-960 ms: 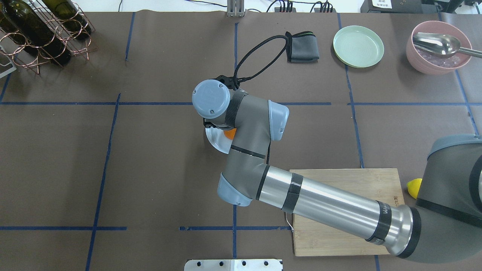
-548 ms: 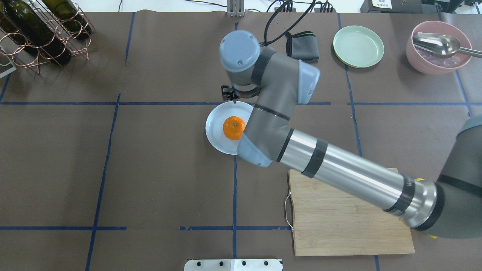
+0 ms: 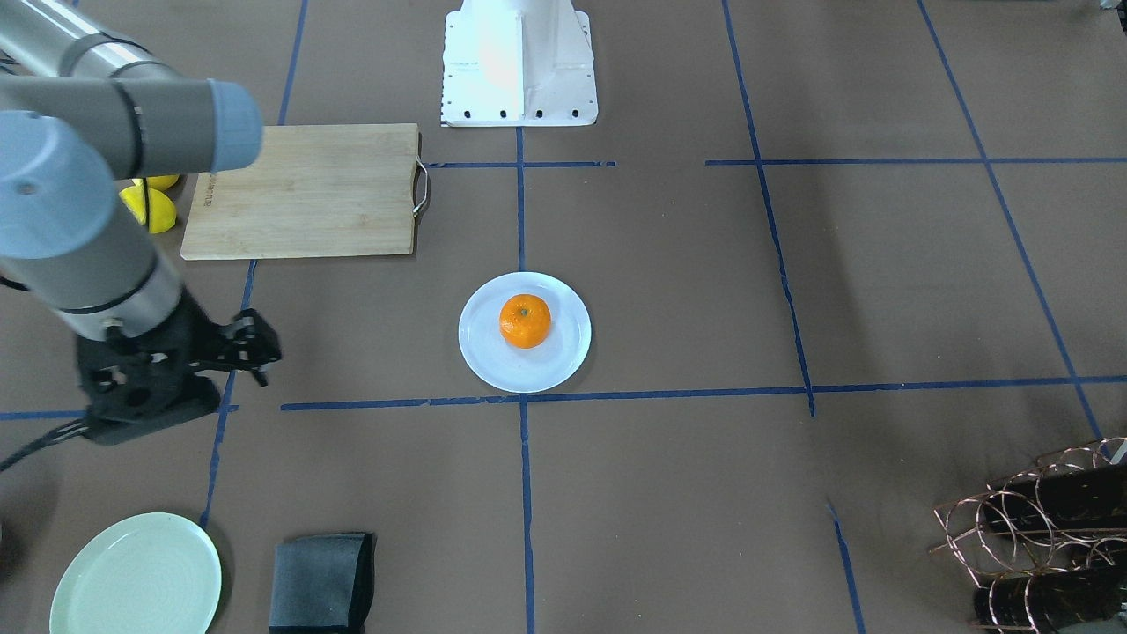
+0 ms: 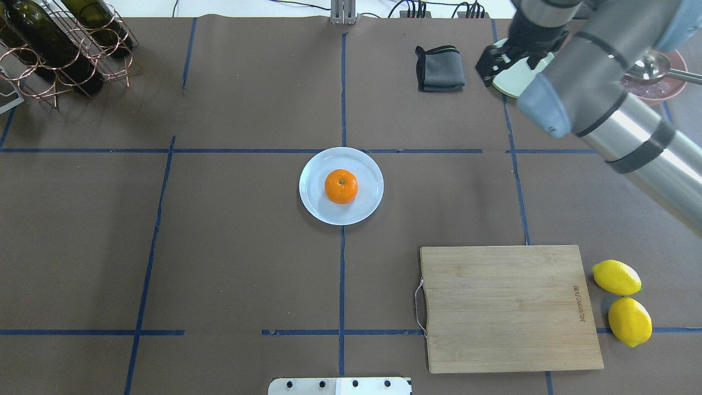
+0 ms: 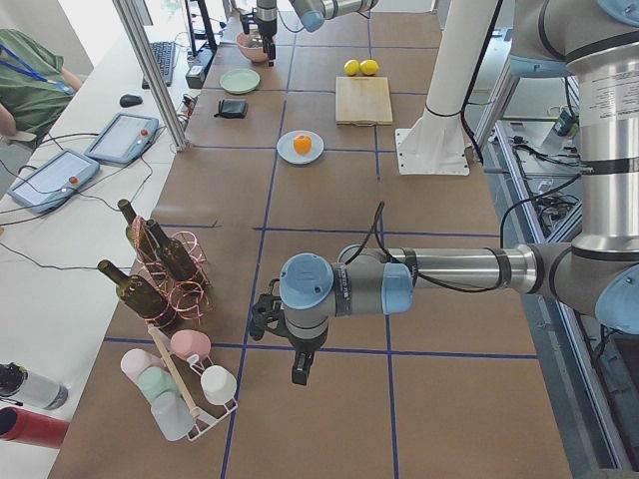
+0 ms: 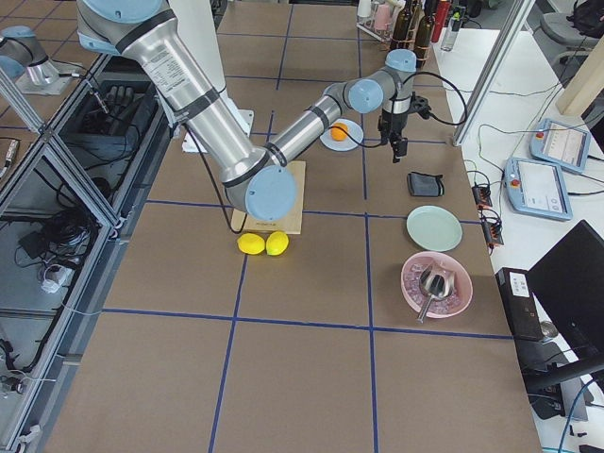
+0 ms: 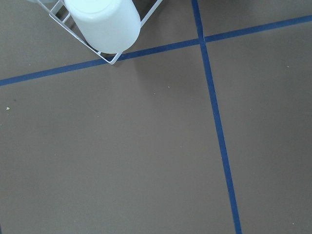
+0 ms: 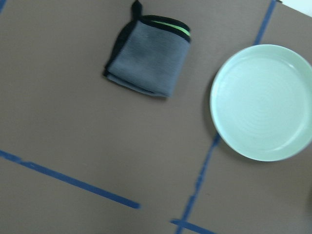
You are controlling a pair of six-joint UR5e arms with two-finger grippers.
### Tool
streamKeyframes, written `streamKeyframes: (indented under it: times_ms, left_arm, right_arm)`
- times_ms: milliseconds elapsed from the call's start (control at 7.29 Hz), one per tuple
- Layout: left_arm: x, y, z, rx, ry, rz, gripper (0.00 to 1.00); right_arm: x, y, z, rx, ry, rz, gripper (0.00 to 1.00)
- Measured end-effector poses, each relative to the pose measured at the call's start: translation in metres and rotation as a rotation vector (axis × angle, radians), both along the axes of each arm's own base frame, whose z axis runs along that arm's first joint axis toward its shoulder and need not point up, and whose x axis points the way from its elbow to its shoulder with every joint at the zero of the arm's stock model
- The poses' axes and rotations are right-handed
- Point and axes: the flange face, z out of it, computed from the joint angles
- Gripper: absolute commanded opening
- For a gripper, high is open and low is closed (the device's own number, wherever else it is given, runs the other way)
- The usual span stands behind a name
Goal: Pick orange to plate
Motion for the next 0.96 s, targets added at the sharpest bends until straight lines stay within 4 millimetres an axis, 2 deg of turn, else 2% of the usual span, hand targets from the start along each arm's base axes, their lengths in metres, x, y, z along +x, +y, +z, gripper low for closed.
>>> streamKeyframes:
  times_ms: [137,411,548,685,823,960]
  left_arm:
    - [0.000,-0.002,-0.007,-0.024,0.003,-0.040,1.00]
    - [0.001,-0.006,-0.021,-0.020,0.004,-0.068,1.00]
    - [0.002,-0.008,-0.028,-0.006,0.003,-0.067,1.00]
    - [0.002,-0.008,-0.032,0.008,0.002,-0.063,1.00]
    - [0.002,-0.009,-0.034,0.019,0.003,-0.058,1.00]
    - [0.003,-0.009,-0.036,0.024,0.007,-0.056,1.00]
  right_arm:
    - [0.055,0.001,0.038,0.031,0.020,-0.044,1.00]
    - [0.148,0.018,0.123,0.011,0.042,-0.085,1.00]
    - [0.196,0.038,0.177,-0.025,0.056,-0.086,1.00]
    - [0.244,0.071,0.237,-0.092,0.079,-0.058,1.00]
    - [0.281,0.108,0.291,-0.161,0.106,-0.020,1.00]
    - [0.308,0.142,0.330,-0.197,0.109,0.024,1.00]
